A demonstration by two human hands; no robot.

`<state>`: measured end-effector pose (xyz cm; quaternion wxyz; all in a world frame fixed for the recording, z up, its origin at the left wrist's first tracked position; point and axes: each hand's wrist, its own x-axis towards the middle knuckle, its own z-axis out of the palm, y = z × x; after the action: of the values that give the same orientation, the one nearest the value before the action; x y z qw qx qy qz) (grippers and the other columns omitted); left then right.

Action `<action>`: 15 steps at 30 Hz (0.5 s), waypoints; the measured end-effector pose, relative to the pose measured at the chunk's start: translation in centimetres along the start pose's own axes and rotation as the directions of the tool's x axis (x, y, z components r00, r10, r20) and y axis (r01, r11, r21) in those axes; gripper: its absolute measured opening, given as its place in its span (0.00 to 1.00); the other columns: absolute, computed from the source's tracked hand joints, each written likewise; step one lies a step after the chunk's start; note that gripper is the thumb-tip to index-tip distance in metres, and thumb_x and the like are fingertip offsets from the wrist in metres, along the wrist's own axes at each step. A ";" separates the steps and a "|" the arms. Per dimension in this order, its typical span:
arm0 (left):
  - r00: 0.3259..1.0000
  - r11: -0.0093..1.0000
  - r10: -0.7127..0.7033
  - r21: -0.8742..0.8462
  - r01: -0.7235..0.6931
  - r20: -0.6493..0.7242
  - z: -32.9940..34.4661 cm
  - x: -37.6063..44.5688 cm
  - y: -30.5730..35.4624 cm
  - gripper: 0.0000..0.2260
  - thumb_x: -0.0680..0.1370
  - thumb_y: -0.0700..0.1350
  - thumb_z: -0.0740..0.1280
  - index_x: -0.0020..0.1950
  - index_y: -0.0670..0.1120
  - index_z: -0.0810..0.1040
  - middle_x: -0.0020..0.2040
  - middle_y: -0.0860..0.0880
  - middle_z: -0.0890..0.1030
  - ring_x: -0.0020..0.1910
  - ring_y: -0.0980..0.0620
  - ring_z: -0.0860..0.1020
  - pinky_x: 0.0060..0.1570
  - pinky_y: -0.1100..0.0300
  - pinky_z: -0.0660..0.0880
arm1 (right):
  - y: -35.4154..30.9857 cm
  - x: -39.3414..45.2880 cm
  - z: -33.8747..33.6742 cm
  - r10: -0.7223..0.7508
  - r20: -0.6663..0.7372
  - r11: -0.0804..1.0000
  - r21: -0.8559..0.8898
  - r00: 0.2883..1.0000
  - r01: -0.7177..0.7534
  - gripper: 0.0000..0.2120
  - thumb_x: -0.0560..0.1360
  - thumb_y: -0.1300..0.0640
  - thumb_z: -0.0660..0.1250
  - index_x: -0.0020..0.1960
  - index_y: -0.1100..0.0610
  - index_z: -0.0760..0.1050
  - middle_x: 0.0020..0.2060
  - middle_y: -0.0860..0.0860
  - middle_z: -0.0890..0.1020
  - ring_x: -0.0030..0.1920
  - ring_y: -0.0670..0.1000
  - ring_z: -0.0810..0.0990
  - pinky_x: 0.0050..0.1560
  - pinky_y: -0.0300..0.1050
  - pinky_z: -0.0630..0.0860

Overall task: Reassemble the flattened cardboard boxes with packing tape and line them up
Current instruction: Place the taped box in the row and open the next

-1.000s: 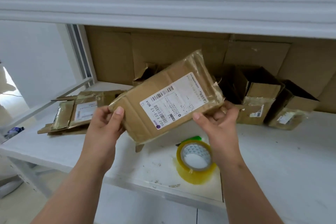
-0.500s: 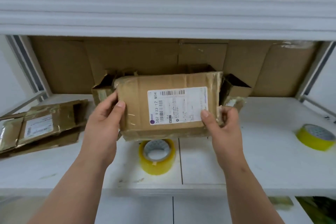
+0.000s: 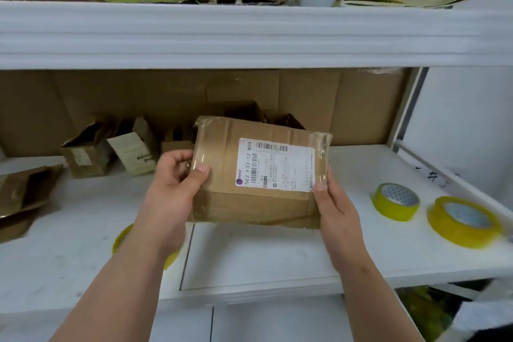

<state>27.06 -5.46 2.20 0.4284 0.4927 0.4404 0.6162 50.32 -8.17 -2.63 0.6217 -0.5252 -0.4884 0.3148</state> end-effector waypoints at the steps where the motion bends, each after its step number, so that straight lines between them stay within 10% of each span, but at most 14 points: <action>1: 1.000 1.000 -0.011 -0.008 0.012 0.025 1.1 -0.3 0.0 0.07 0.79 0.44 0.66 0.56 0.54 0.77 0.49 0.56 0.85 0.52 0.50 0.80 0.47 0.52 0.75 | 0.3 0.4 -1.3 0.024 -0.010 0.999 0.029 1.000 -0.024 0.20 0.82 0.47 0.59 0.73 0.36 0.64 0.63 0.30 0.73 0.63 0.33 0.71 0.64 0.35 0.66; 9: 0.963 0.991 -0.130 0.069 0.117 0.235 9.0 -0.7 0.0 0.33 0.66 0.73 0.68 0.63 0.55 0.79 0.60 0.55 0.82 0.65 0.53 0.76 0.72 0.47 0.65 | 1.5 1.0 -10.6 0.178 -0.015 0.975 0.136 0.984 -0.175 0.29 0.74 0.37 0.61 0.73 0.30 0.57 0.63 0.29 0.69 0.63 0.34 0.70 0.58 0.34 0.66; 15: 0.932 0.982 -0.114 0.181 0.053 0.345 15.3 0.2 0.5 0.07 0.77 0.63 0.62 0.50 0.62 0.74 0.52 0.66 0.74 0.59 0.60 0.69 0.61 0.58 0.61 | 3.7 0.2 -14.0 0.278 0.076 0.958 0.049 0.958 -0.282 0.36 0.64 0.21 0.61 0.70 0.27 0.62 0.69 0.29 0.68 0.71 0.39 0.66 0.73 0.46 0.63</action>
<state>42.01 -3.54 4.68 0.4833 0.6106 0.4273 0.4593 63.99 -11.89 -5.70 0.5694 -0.5593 -0.4203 0.4317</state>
